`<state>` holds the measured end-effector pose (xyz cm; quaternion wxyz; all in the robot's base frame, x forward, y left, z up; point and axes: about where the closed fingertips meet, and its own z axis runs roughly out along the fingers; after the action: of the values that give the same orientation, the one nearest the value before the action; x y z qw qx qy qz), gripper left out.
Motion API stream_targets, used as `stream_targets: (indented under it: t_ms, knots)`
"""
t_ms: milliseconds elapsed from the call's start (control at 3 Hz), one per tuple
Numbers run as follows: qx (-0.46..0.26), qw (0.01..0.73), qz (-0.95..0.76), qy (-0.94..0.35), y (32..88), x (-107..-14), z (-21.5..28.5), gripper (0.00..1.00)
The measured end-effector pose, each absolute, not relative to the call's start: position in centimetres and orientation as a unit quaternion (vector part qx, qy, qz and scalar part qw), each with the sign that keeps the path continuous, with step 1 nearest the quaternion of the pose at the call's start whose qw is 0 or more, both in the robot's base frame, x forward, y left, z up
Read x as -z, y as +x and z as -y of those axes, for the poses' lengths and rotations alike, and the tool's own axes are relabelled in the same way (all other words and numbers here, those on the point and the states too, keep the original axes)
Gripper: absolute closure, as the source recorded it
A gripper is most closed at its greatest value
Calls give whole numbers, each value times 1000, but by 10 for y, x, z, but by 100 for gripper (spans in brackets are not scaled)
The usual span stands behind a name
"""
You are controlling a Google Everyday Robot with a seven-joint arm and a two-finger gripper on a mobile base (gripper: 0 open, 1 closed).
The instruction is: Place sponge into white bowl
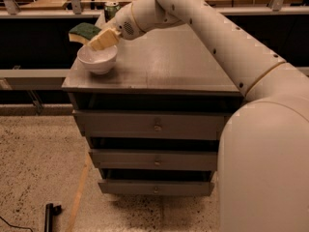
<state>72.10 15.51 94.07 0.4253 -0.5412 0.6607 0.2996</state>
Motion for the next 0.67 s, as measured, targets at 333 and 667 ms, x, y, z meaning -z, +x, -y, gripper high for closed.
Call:
stream_targets:
  t_ms: [333,667]
  knots:
    - [-294,437,-666,-529,724,-944,-150,0]
    - [-280,463,-678,-497,732,-956,-128,0]
